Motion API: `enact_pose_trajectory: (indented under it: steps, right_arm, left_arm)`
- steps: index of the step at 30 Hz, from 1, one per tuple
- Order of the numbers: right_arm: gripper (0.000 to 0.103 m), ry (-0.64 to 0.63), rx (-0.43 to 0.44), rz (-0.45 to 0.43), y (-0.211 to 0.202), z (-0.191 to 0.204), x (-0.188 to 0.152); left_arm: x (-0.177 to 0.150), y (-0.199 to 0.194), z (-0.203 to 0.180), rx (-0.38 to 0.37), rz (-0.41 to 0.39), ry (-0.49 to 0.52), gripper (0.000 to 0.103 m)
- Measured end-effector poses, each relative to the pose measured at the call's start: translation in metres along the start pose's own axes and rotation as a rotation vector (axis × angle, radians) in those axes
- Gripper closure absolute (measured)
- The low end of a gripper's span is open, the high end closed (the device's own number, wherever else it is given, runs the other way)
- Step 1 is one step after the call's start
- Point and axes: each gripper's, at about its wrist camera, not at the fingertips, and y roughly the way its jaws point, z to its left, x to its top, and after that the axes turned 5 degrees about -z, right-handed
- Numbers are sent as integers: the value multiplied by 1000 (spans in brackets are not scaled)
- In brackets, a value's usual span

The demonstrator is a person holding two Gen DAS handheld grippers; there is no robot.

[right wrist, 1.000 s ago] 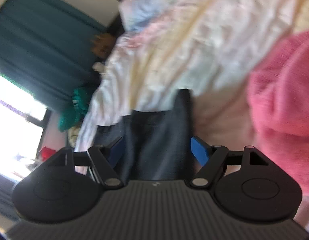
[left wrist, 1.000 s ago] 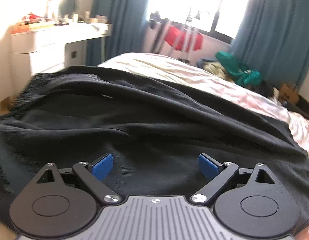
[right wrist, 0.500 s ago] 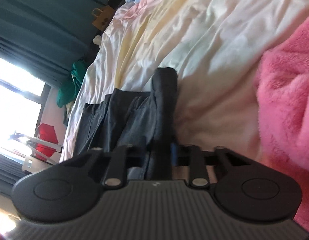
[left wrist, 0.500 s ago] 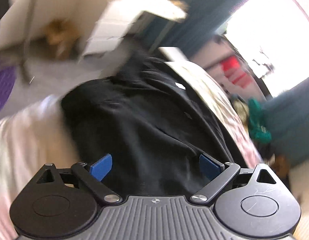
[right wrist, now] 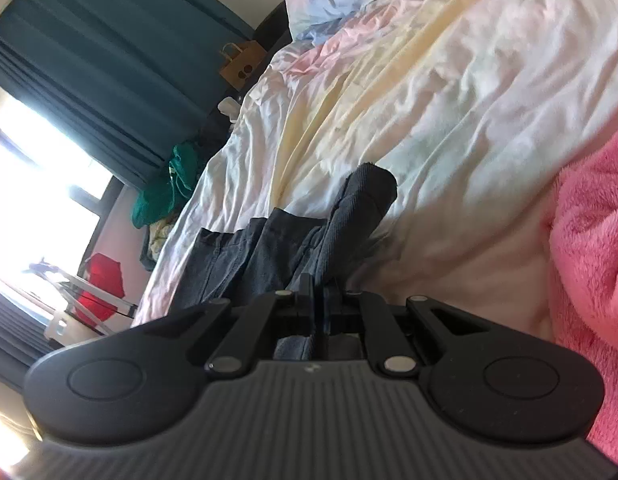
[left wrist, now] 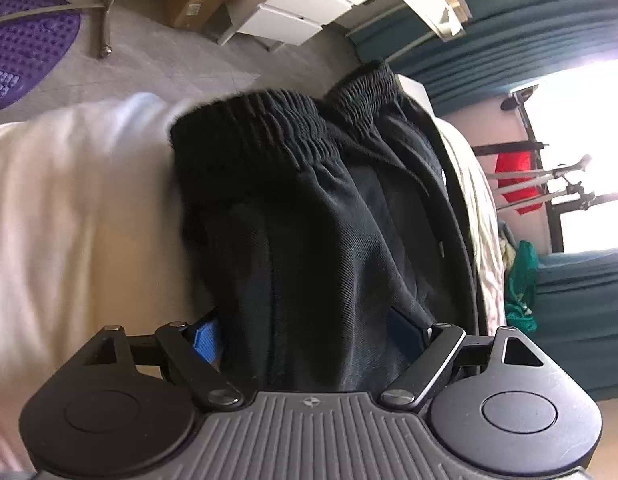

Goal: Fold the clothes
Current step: 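Grasp the cuff with the left gripper while the right gripper holds the leg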

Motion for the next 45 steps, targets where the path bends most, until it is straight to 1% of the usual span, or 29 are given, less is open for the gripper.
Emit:
enact_pose_trajectory:
  steps: [1,3,4,5,6,9,12,16,18,20,22,25,32,36,38,40,43,45]
  right_arm:
    - [96,-5,-3,-2,1,1,0]
    - [96,-11,-10,-6,3,2,0]
    - [96,-12,-13,-7,3,2,-1]
    - [96,-13,-15,-8,2,3,-1]
    - [96,-12,-19,-8,3,2,-1]
    - [96,-16,-32,-10,3,3,-1]
    - [96,-41,-39,-22,1,7,-2]
    - [96,-26,1,-71,-13,12,0]
    - [96,-31,-7,-96,-19,16,-1]
    - [96,-40,-23,-110,-21,20,-2]
    - [96,-41,-32,-106,-21,21,-1]
    - [96,-23,-33,-100,-22,19,-1]
    - [96,-49,-32,-119,-20,28,-2]
    - [96,-18,-17,-148,-16,35,-2]
    - [96,-12,2,-169,-14,42,-1]
    - [96,-31,29,-194,-11,55,-2]
    - [96,-82,53,-218,3,88,3]
    - [96,-116,68,-234,13,110,6]
  left_arm:
    - [-2,2,-2,-10,3,11,27]
    - [-5,4,-5,-14,10,43,52]
    - [-6,2,-5,-15,-1,48,59]
    - [-7,-2,-4,-26,-20,44,71]
    - [-10,-6,-2,-44,-39,36,81]
    - [-15,-20,4,-121,-86,13,88]
    - [-21,-32,3,-172,-128,22,91]
    - [-30,-52,-4,-243,-197,71,92]
    - [-33,-61,-8,-280,-235,96,92]
    - [-36,-68,-10,-292,-260,105,92]
    - [-37,-71,-10,-288,-273,95,92]
    - [-33,-67,-15,-271,-261,87,92]
    - [-27,-64,-39,-218,-270,189,93]
    - [-20,-57,-62,-196,-279,229,94]
    - [-10,-53,-78,-190,-275,214,94]
    - [2,-49,-99,-182,-280,204,94]
    - [26,-38,-141,-177,-292,203,94]
    - [47,-25,-176,-169,-311,216,94]
